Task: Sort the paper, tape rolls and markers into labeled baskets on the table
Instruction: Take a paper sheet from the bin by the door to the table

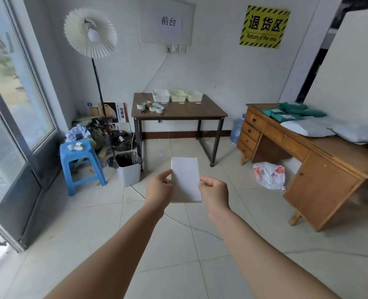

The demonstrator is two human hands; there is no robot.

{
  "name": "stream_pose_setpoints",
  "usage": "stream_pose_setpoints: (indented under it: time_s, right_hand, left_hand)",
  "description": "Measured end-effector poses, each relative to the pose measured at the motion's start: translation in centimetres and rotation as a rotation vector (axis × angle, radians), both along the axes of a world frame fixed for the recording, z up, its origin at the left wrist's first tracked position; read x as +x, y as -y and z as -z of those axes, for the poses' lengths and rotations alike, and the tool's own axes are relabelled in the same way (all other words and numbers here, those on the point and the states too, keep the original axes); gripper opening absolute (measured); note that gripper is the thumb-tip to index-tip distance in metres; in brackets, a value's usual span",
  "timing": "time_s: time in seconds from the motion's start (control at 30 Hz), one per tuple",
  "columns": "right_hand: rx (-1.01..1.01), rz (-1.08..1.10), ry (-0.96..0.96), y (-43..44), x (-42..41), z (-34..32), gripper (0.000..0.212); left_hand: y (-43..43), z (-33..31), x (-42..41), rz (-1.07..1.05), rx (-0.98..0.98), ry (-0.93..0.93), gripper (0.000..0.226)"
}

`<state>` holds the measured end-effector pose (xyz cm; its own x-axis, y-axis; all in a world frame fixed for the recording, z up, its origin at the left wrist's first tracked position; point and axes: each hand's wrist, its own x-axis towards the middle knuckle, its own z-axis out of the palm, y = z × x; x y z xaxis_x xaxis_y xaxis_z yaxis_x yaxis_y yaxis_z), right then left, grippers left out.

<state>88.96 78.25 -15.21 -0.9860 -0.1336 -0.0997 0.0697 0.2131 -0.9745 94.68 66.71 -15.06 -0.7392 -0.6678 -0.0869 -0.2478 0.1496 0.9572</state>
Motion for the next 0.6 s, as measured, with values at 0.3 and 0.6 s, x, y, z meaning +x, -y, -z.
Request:
stream_pose_setpoints:
  time_s: [0.3,0.6]
  right_hand:
    - [0.042,-0.065,-0.036,0.5,-13.3,-0.2,0.035]
    - [0.106,-0.124,-0.046,1.6,-24.6,-0.4,0.034]
  left_hand:
    - [0.3,0.2,-12.7,-0.064,0.034,-0.036,0.057]
    - [1.8,0.3,-23.3,-0.075,0.037,-0.017,0.056]
